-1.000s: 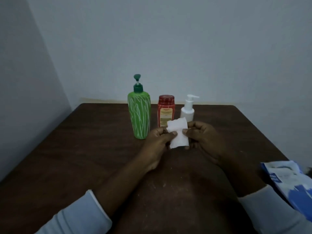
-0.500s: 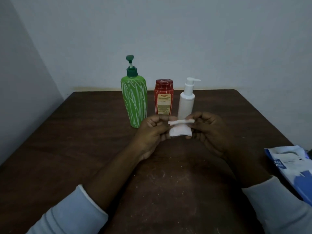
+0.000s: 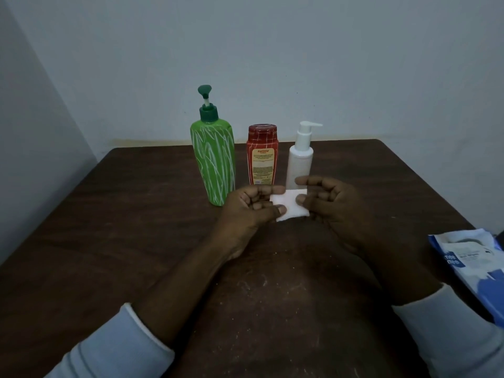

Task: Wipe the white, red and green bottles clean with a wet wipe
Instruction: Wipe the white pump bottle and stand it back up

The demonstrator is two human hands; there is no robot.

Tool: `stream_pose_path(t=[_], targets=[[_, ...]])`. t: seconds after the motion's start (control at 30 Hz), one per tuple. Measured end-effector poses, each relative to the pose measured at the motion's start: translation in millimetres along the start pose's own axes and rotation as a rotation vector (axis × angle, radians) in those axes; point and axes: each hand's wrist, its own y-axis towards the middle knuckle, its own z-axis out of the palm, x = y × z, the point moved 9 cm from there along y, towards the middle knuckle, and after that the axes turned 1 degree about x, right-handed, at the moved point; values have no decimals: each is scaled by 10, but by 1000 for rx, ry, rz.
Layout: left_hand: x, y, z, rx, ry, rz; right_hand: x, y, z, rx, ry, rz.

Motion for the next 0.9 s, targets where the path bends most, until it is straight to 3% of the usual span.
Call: stream_pose_path(t=[0.3, 0.43, 0.7, 0.8, 0.9], targets=[[-46, 0, 31, -30, 24, 31, 15, 17, -98, -44, 119, 1], [-68, -57, 41, -11, 24, 34, 28, 54, -428, -246, 388, -22], [-291, -169, 247, -92, 441, 213, -262, 35, -1057, -570, 708, 7], [-663, -3, 448, -137, 721, 409, -329, 53, -1119, -604, 741, 21], [-1064, 226, 613, -183, 785, 476, -345, 52, -1122, -628, 691, 38]])
